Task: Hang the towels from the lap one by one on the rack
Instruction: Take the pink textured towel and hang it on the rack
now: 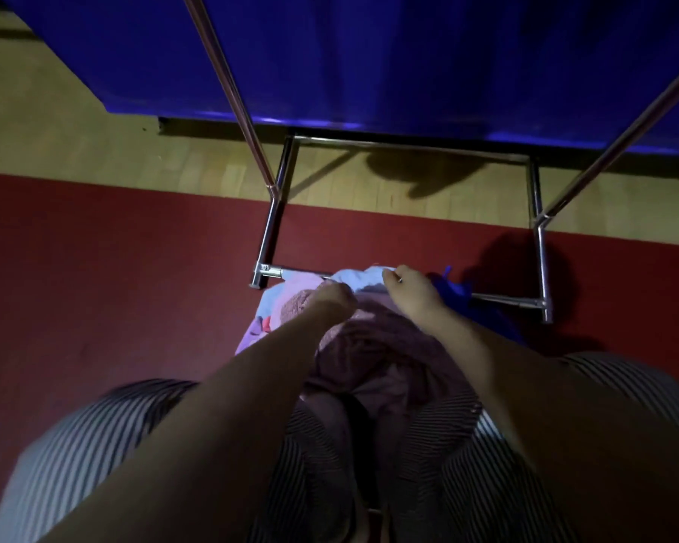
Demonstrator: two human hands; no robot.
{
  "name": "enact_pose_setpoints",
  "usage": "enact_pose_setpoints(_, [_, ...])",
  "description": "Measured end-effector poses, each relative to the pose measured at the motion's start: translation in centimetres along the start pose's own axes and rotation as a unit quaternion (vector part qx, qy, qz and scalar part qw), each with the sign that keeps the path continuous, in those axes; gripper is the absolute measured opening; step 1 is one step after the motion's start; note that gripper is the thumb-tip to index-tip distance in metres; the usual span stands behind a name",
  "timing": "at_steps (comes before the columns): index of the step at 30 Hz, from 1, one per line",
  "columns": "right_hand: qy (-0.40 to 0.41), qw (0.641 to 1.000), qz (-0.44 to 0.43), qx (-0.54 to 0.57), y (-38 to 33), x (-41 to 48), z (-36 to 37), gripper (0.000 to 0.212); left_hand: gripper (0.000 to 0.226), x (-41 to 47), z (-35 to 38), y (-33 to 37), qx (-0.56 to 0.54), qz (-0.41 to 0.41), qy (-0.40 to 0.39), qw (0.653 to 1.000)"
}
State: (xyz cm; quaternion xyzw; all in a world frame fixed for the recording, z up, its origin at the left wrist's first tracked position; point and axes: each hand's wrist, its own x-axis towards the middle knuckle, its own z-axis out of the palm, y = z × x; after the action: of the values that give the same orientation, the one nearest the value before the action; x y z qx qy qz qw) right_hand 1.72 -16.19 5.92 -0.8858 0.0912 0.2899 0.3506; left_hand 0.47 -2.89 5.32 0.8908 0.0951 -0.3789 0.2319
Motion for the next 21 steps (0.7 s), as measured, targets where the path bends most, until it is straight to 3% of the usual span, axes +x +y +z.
enact_pose_setpoints(4, [-0.042,0.999,0.026,-0.021,1.7,1.7,1.6,0.034,0.042,2.8,4.8,-1.2,0.215,0.075,-0.048,0.973])
enact_pose_setpoints(7, [-0.025,0.998,0.061,-0.014,2.7,2.8,1.9,0.041,0.048,3.7,8.2,-1.0,0.133,0.184,-0.011,0.974])
enact_pose_setpoints(8, [-0.009,0.997,0.074,-0.009,3.1,3.2,2.0,0.042,0.049,3.9,9.2,-1.0,0.114,0.189,-0.020,0.975])
enact_pose_setpoints(12, [0.020,0.994,0.108,0.017,4.1,4.0,1.9,0.042,0.040,5.5,12.5,-1.2,0.220,0.159,-0.018,0.962])
enact_pose_setpoints(14, [0.024,0.993,0.108,0.026,4.4,4.1,1.7,0.040,0.024,6.3,13.2,-1.0,0.158,0.149,0.031,0.976])
enact_pose_setpoints(16, [0.020,0.994,0.105,0.024,4.5,4.1,1.4,0.039,0.021,7.5,13.9,-1.4,-0.023,0.122,0.062,0.990])
enact_pose_setpoints(17, [0.020,0.994,0.108,0.021,4.6,4.2,1.4,0.039,0.022,7.8,13.9,-1.7,-0.102,0.121,0.040,0.987])
enact_pose_setpoints(21, [0.015,0.992,0.123,0.011,4.5,3.8,0.9,0.040,0.034,6.1,9.2,0.0,-0.074,0.111,-0.036,0.990])
